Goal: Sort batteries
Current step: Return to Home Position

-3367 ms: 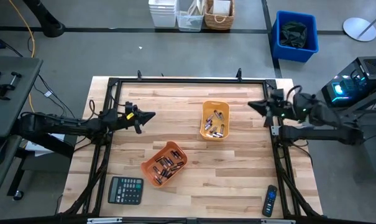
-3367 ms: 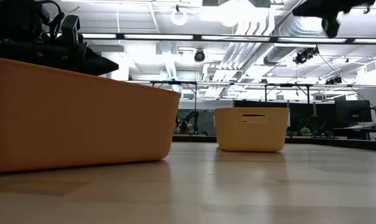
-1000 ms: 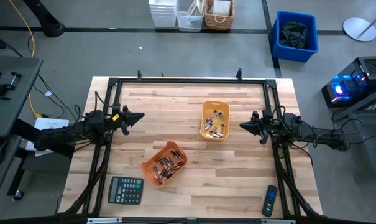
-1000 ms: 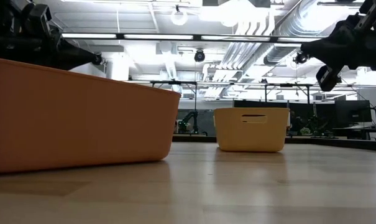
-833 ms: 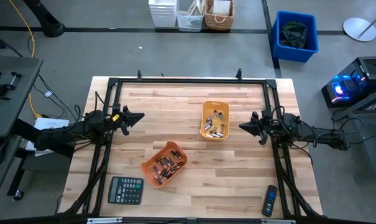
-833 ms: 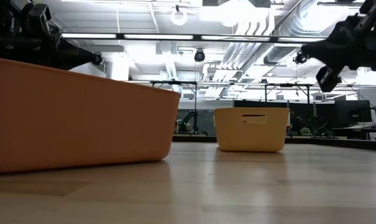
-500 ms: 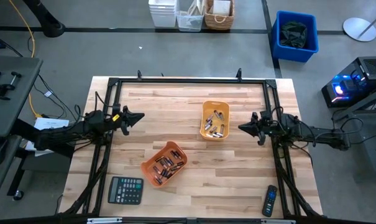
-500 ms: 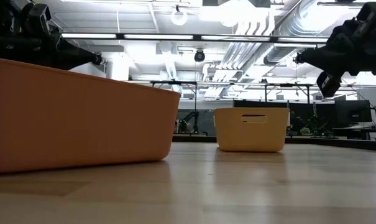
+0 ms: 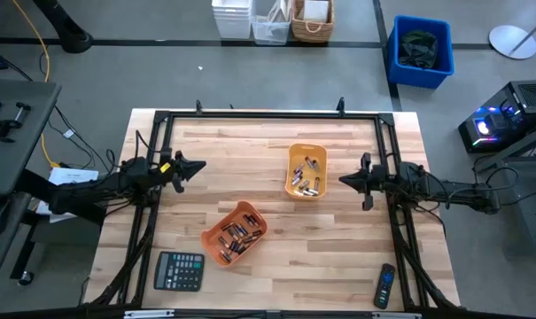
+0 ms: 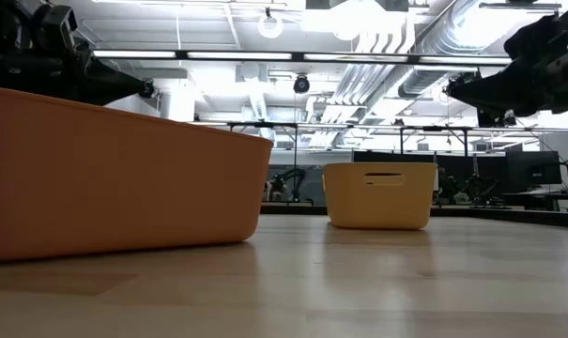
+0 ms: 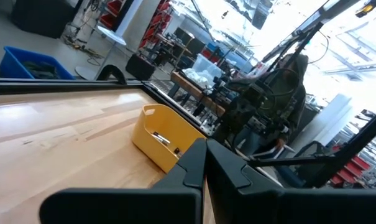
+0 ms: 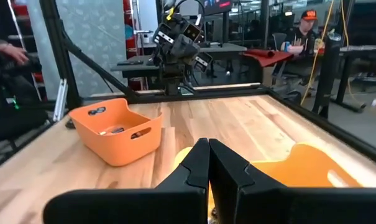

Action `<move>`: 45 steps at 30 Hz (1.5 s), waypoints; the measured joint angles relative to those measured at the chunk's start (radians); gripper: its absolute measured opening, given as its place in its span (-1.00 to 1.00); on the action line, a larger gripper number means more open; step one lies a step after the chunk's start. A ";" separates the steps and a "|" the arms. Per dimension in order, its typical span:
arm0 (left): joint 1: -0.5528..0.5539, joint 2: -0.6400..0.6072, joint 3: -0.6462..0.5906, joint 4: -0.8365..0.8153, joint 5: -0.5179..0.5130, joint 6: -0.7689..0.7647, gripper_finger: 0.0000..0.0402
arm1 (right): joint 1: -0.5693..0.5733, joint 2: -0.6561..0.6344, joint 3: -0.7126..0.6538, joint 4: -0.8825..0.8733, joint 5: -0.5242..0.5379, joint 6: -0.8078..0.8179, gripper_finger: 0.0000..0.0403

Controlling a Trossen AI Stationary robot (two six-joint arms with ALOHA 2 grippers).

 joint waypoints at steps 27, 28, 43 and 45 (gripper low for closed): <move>-0.078 0.000 0.000 -0.020 0.093 0.689 -1.00 | 0.000 0.000 0.000 0.000 -0.003 0.157 -1.00; -0.078 0.000 0.000 -0.021 0.093 0.689 -1.00 | 0.000 0.000 0.000 0.000 -0.003 0.157 -1.00; -0.074 0.023 0.007 -0.038 0.104 0.675 -1.00 | 0.000 0.000 0.000 0.000 -0.003 0.157 -1.00; -0.075 0.028 0.007 -0.039 0.103 0.674 -1.00 | 0.000 0.000 0.000 0.000 -0.001 0.157 -1.00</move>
